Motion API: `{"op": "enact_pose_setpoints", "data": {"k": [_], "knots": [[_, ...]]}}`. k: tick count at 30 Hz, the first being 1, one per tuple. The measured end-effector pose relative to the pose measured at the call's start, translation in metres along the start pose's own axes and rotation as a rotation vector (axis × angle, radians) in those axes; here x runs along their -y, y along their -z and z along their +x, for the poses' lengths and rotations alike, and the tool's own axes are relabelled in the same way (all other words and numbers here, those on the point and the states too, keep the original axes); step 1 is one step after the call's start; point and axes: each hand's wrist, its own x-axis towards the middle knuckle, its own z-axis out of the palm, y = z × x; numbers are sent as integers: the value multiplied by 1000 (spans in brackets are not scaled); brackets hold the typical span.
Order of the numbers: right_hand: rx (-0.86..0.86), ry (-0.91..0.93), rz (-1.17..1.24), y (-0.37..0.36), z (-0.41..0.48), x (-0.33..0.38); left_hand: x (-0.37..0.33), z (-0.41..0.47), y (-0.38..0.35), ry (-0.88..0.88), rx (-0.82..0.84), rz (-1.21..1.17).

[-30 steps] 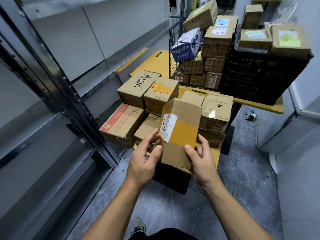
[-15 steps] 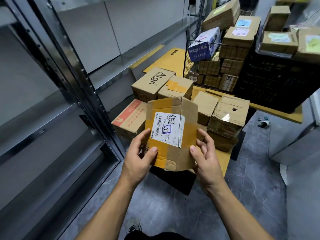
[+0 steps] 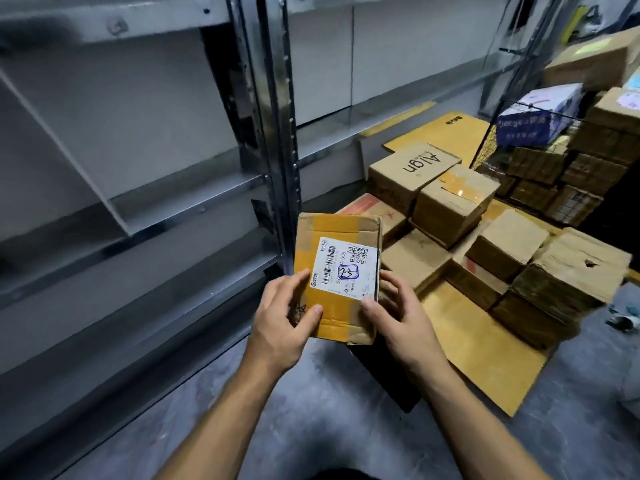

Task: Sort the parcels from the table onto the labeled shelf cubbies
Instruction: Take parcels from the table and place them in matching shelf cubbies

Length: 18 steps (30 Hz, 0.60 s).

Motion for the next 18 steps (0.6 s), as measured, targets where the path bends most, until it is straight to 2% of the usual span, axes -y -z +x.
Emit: {"op": "enact_pose_setpoints", "data": {"k": [5, 13, 18], "knots": [[84, 29, -84, -75, -10, 17, 28, -32, 65, 59, -113, 70], [194, 65, -24, -205, -45, 32, 66, -90, 170, 112, -245, 205], [206, 90, -13, -277, -64, 29, 95, -125, 227, 160, -265, 256]]}}
